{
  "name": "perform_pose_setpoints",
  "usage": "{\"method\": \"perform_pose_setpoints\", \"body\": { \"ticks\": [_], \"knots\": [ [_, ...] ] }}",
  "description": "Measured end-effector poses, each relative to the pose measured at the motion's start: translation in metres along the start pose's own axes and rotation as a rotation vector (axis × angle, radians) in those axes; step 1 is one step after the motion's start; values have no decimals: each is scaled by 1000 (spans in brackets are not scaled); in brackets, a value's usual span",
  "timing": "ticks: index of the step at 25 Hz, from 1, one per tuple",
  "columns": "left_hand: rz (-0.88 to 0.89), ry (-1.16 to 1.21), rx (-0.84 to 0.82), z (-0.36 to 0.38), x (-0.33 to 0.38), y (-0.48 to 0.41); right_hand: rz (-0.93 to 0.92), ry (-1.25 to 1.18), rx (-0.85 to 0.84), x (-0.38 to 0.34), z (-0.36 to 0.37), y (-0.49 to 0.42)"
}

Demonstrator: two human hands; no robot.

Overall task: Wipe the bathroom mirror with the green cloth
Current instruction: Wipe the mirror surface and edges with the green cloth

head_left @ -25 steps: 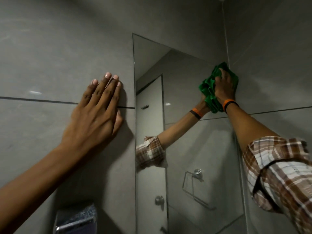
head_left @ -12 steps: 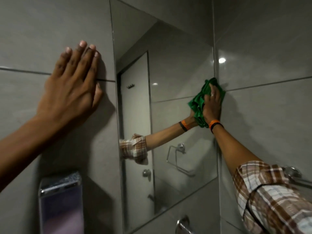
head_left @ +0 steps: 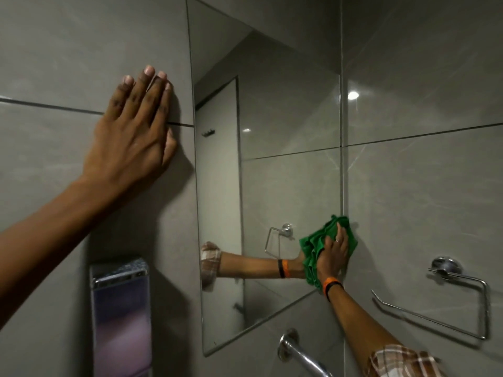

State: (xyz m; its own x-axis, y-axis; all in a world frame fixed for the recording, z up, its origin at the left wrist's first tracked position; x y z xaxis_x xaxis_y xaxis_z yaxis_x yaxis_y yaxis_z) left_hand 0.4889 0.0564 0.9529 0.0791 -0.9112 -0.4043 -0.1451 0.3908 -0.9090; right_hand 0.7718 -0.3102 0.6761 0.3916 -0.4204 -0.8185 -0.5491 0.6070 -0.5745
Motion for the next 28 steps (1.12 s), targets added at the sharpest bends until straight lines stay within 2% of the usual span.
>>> {"method": "perform_pose_setpoints", "body": {
  "ticks": [8,12,18,23,28],
  "knots": [
    [2,-8,-5,2,0,0,196,-66,27,32,6,81],
    [2,-19,-37,5,-1,-2,136,-63,50,6,7,144],
    [-8,-28,-61,6,-3,0,-92,-3,1,-78,17,252],
    [-22,-40,-75,7,-3,0,-447,75,-74,-148,24,304],
    [-52,-37,-94,5,-7,-2,-802,132,-30,-184,28,321]
  ]
}}
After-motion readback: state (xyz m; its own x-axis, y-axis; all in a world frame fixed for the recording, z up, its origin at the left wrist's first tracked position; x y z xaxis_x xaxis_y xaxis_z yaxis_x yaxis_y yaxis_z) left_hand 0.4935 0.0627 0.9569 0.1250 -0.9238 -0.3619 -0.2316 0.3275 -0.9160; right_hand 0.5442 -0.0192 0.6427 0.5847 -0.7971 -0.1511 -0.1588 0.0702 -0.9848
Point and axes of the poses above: each hand's wrist, its own y-axis away from the middle knuckle, its own z-axis out of the palm, x = y × z, the point moved 10 cm from there along -y, towards the middle knuckle, and after that the axes turned 7 degrees about y, right-handed, at the moved point
